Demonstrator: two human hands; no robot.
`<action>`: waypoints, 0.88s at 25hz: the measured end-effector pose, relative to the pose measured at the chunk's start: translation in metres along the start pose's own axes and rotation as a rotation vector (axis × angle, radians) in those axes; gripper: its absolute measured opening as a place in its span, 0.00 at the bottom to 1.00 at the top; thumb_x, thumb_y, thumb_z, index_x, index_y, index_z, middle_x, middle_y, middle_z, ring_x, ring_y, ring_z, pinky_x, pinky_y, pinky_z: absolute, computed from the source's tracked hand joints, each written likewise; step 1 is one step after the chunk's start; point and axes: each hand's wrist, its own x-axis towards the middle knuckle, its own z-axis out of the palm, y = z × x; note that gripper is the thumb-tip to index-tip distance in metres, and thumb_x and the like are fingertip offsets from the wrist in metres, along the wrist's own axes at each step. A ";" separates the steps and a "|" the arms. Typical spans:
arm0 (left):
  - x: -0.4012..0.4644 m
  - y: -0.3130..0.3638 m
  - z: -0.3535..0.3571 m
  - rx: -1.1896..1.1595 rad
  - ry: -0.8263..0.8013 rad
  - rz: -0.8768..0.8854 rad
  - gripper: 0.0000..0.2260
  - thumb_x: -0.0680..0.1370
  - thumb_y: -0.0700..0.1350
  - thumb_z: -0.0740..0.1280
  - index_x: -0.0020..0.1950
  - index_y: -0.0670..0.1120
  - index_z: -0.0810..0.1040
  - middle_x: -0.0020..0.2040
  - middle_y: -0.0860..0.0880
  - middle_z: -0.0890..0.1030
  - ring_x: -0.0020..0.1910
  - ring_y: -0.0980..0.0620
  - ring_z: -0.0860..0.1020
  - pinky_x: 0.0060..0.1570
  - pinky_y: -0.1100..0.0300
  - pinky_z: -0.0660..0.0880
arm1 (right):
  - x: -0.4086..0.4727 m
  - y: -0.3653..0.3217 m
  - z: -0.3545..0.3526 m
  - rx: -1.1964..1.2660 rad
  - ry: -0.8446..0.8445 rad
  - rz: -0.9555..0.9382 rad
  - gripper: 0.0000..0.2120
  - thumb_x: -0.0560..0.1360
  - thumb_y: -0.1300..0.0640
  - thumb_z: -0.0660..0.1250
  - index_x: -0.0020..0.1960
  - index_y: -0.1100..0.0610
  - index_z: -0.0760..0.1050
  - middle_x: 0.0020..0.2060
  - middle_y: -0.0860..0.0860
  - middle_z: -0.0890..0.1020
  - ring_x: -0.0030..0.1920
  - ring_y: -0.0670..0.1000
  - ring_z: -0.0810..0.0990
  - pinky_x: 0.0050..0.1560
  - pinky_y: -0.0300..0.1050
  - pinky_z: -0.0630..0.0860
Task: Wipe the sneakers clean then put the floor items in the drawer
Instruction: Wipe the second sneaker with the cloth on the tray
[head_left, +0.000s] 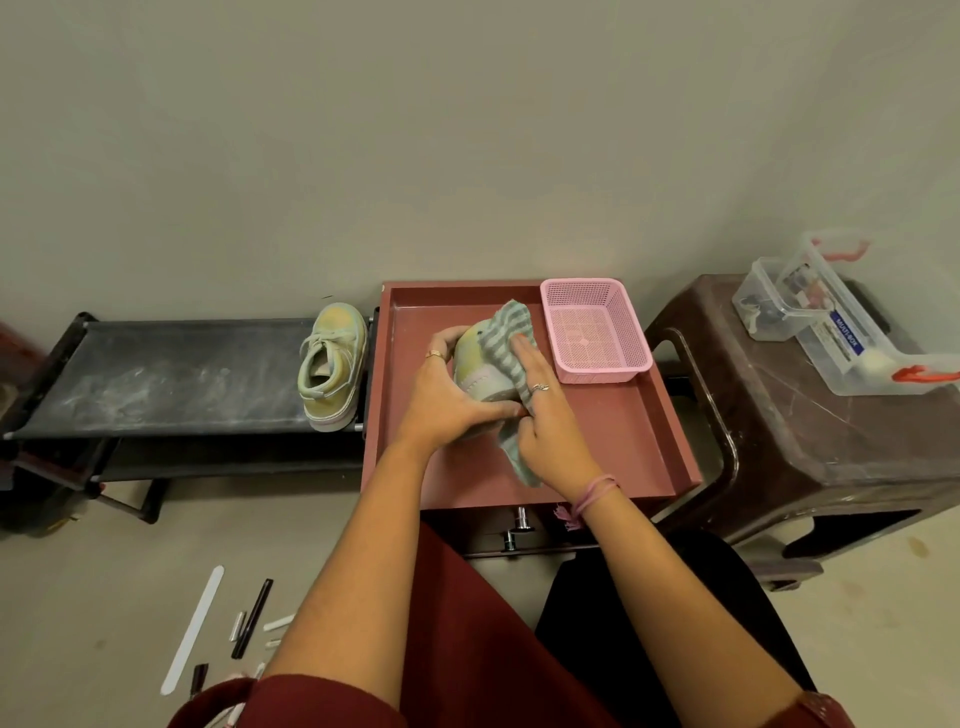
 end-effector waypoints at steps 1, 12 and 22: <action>0.000 0.000 -0.001 0.017 -0.013 0.003 0.42 0.56 0.42 0.84 0.65 0.49 0.67 0.61 0.54 0.73 0.56 0.70 0.71 0.49 0.80 0.67 | -0.001 0.001 0.001 0.067 -0.003 0.070 0.38 0.69 0.74 0.56 0.76 0.57 0.54 0.74 0.52 0.59 0.74 0.47 0.57 0.75 0.45 0.55; -0.006 0.004 -0.003 -0.011 0.023 0.010 0.42 0.57 0.40 0.84 0.66 0.46 0.66 0.59 0.55 0.74 0.53 0.74 0.72 0.48 0.79 0.68 | 0.002 -0.006 -0.014 -0.298 -0.116 -0.116 0.37 0.71 0.73 0.56 0.77 0.57 0.51 0.76 0.52 0.55 0.76 0.52 0.53 0.75 0.53 0.56; -0.006 0.001 -0.010 -0.027 0.053 -0.013 0.38 0.59 0.36 0.82 0.63 0.48 0.66 0.55 0.59 0.75 0.50 0.71 0.75 0.47 0.77 0.70 | -0.002 -0.012 0.002 -0.481 -0.061 -0.276 0.36 0.70 0.73 0.55 0.76 0.56 0.54 0.75 0.52 0.58 0.75 0.56 0.55 0.75 0.48 0.55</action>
